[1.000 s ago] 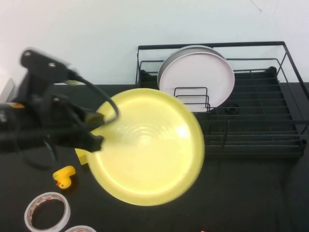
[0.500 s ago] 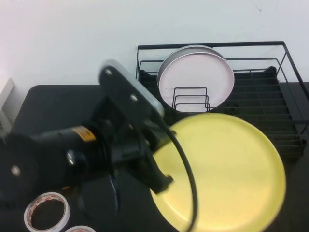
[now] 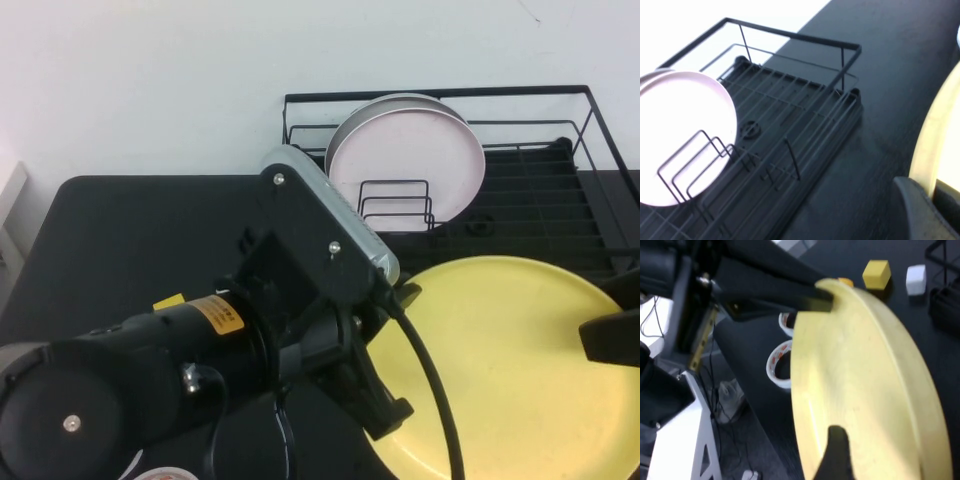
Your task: Place plate on rack
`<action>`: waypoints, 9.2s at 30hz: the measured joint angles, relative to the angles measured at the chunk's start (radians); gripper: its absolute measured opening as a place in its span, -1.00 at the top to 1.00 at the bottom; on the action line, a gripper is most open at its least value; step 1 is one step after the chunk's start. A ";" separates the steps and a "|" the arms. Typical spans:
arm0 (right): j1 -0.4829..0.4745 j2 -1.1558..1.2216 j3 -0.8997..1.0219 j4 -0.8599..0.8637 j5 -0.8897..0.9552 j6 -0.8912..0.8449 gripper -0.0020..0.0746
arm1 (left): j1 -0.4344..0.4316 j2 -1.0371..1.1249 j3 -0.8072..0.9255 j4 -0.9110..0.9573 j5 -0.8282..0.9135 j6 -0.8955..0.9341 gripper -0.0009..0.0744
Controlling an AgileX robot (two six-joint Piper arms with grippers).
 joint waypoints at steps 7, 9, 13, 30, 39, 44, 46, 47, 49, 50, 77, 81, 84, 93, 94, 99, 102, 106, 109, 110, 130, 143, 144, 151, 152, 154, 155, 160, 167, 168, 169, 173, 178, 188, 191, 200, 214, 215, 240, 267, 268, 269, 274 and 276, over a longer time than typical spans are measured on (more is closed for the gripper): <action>0.068 0.035 -0.002 -0.097 -0.020 0.000 -0.25 | 0.000 0.000 0.000 0.000 -0.044 0.000 0.97; 0.086 0.046 -0.002 -0.106 -0.029 0.000 -0.15 | 0.000 0.000 0.000 0.000 -0.048 0.000 0.97; 0.102 0.068 -0.002 -0.112 -0.052 0.000 0.24 | 0.000 0.000 0.000 -0.028 -0.061 0.000 0.97; 0.102 0.075 -0.004 -0.119 -0.322 -0.167 0.62 | 0.000 -0.053 0.000 -0.172 -0.133 0.004 -0.23; 0.102 0.129 -0.144 -0.119 -0.446 -0.290 0.62 | 0.042 -0.214 0.000 -0.353 -0.143 0.086 0.17; 0.103 0.246 -0.275 -0.119 -0.429 -0.309 0.62 | 0.122 -0.269 0.002 -0.544 -0.158 0.194 0.83; 0.103 0.300 -0.333 -0.122 -0.417 -0.328 0.62 | 0.154 -0.287 0.023 -0.636 -0.169 0.250 0.91; 0.103 0.326 -0.361 -0.123 -0.413 -0.334 0.62 | 0.165 -0.293 0.035 -0.672 -0.178 0.271 0.93; 0.103 0.370 -0.410 -0.123 -0.413 -0.343 0.62 | 0.188 -0.314 0.079 -0.767 -0.204 0.321 0.96; 0.103 0.393 -0.436 -0.124 -0.413 -0.347 0.62 | 0.193 -0.323 0.106 -0.807 -0.218 0.344 0.96; 0.103 0.862 -0.838 -0.022 -0.383 -0.659 0.62 | 0.205 -0.514 0.416 -1.040 -0.072 0.495 0.98; 0.103 0.897 -0.846 -0.006 -0.376 -0.674 0.62 | 0.205 -0.514 0.416 -1.040 -0.063 0.495 0.98; 0.103 0.921 -0.848 0.010 -0.378 -0.706 0.62 | 0.205 -0.514 0.416 -1.040 -0.061 0.495 0.98; 0.121 0.943 -0.848 0.133 -0.394 -0.846 0.62 | 0.205 -0.514 0.416 -1.040 -0.058 0.495 0.98; 0.130 0.943 -0.848 0.143 -0.402 -0.862 0.62 | 0.205 -0.514 0.416 -1.040 -0.058 0.498 0.98; 0.167 0.958 -0.850 0.158 -0.456 -0.890 0.62 | 0.205 -0.514 0.416 -1.038 -0.058 0.498 0.98; 0.177 0.962 -0.850 0.153 -0.465 -0.893 0.62 | 0.205 -0.514 0.416 -1.038 -0.058 0.498 0.98; 0.177 0.962 -0.850 0.131 -0.484 -0.891 0.62 | 0.205 -0.514 0.416 -1.037 -0.058 0.498 0.98; 0.177 0.962 -0.850 0.103 -0.506 -0.850 0.62 | 0.205 -0.514 0.416 -1.037 -0.058 0.498 0.98; 0.177 0.962 -0.850 0.095 -0.511 -0.838 0.62 | 0.205 -0.514 0.416 -1.037 -0.058 0.498 0.98; 0.177 0.962 -0.850 0.022 -0.506 -0.747 0.62 | 0.205 -0.514 0.418 -1.037 -0.062 0.498 0.98; 0.177 0.962 -0.850 0.126 -0.548 -0.715 0.11 | 0.205 -0.514 0.418 -1.037 -0.058 0.495 0.98; 0.177 0.962 -0.850 0.148 -0.553 -0.715 0.02 | 0.205 -0.514 0.418 -1.037 -0.058 0.495 0.98; 0.179 0.959 -0.850 0.192 -0.585 -0.633 -0.12 | 0.205 -0.514 0.418 -1.037 -0.058 0.495 0.98; 0.177 0.957 -0.850 0.192 -0.587 -0.604 -0.10 | 0.205 -0.514 0.418 -1.037 -0.058 0.495 0.98; 0.170 0.945 -0.850 0.192 -0.587 -0.546 -0.02 | 0.205 -0.514 0.418 -1.037 -0.058 0.494 0.98; 0.168 0.935 -0.850 0.188 -0.587 -0.514 0.06 | 0.205 -0.514 0.418 -1.037 -0.058 0.494 0.98; 0.149 0.874 -0.850 0.110 -0.516 -0.423 0.61 | 0.205 -0.515 0.418 -1.037 -0.058 0.488 0.98; 0.171 0.842 -0.850 -0.041 -0.186 -0.409 0.93 | 0.205 -0.515 0.418 -1.037 -0.058 0.486 0.98; 0.180 0.842 -0.845 -0.061 -0.163 -0.409 0.93 | 0.205 -0.515 0.418 -1.037 -0.058 0.486 0.98; 0.187 0.844 -0.843 -0.079 -0.152 -0.407 0.94 | 0.205 -0.515 0.418 -1.037 -0.058 0.486 0.98; 0.221 0.883 -0.835 -0.135 -0.151 -0.404 0.95 | 0.205 -0.516 0.418 -1.037 -0.062 0.486 0.98; 0.241 0.961 -0.834 -0.150 -0.283 -0.402 0.95 | 0.205 -0.516 0.418 -1.037 -0.062 0.486 0.98; 0.243 1.014 -0.834 -0.047 -0.627 -0.306 0.95 | 0.205 -0.516 0.418 -1.037 -0.062 0.486 0.98; 0.243 1.014 -0.834 -0.042 -0.625 -0.303 0.95 | 0.205 -0.516 0.418 -1.037 -0.062 0.486 0.98; 0.244 0.999 -0.838 -0.043 -0.436 -0.283 0.95 | 0.205 -0.517 0.418 -1.037 -0.064 0.486 0.98; 0.209 0.634 -0.734 0.163 -0.302 -0.336 0.95 | 0.205 -0.517 0.418 -1.037 -0.064 0.482 0.98; 0.209 0.590 -0.694 0.185 -0.321 -0.355 0.95 | 0.205 -0.517 0.418 -1.037 -0.064 0.482 0.98; 0.209 -0.500 0.290 0.569 -0.598 -0.753 0.95 | 0.205 -0.517 0.418 -1.037 -0.064 0.482 0.98; 0.209 -0.889 0.626 0.464 -0.975 -0.682 0.95 | 0.205 -0.517 0.418 -1.037 -0.064 0.482 0.98; 0.209 -0.894 0.639 0.464 -1.006 -0.683 0.95 | 0.205 -0.517 0.418 -1.037 -0.064 0.482 0.98; 0.209 -0.899 0.657 0.464 -1.045 -0.683 0.95 | 0.205 -0.517 0.418 -1.037 -0.064 0.482 0.98; 0.209 -0.927 0.738 0.008 -1.227 -0.291 0.95 | 0.205 -0.517 0.418 -1.037 -0.064 0.482 0.98; 0.205 -0.952 0.768 -0.284 -1.233 0.051 0.95 | 0.205 -0.517 0.418 -1.037 -0.064 0.482 0.98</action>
